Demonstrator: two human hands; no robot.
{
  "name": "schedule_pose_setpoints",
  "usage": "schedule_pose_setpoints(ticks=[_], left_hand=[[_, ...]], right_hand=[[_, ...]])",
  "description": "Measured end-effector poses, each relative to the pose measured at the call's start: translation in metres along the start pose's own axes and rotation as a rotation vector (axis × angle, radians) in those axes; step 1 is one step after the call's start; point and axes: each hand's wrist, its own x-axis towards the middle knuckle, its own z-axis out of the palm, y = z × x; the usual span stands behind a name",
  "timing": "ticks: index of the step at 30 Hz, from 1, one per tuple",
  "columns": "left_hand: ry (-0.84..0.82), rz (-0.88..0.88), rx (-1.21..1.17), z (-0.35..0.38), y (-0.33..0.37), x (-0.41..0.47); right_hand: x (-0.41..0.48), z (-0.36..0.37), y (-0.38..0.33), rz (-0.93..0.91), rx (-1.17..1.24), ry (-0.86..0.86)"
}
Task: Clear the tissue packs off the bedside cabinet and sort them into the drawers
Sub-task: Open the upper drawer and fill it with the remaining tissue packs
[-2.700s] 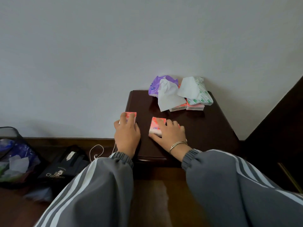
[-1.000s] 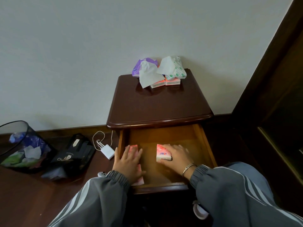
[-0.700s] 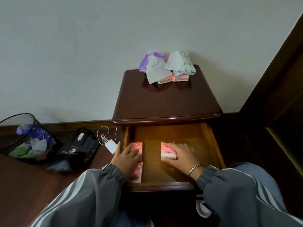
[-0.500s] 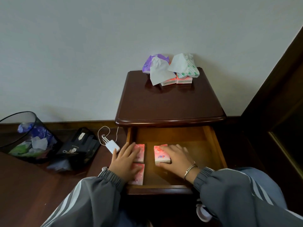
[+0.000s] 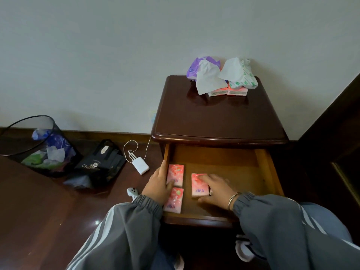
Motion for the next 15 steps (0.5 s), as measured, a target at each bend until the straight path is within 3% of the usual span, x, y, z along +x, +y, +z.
schedule_pose_setpoints(ticks=[5,8,11,15], left_hand=[[0.008,0.004,-0.004,0.000,-0.001,0.001],[0.015,-0.010,-0.018,0.000,-0.001,0.002],[0.029,-0.021,-0.036,0.000,-0.001,0.003],[0.031,-0.030,-0.039,0.000,-0.002,0.002]], right_hand=[[-0.016,-0.011,-0.003,-0.175,0.049,-0.210],[-0.016,-0.024,-0.008,-0.037,0.137,-0.188],[-0.006,-0.029,-0.016,0.151,0.029,-0.232],[-0.004,-0.015,-0.027,0.157,0.038,-0.400]])
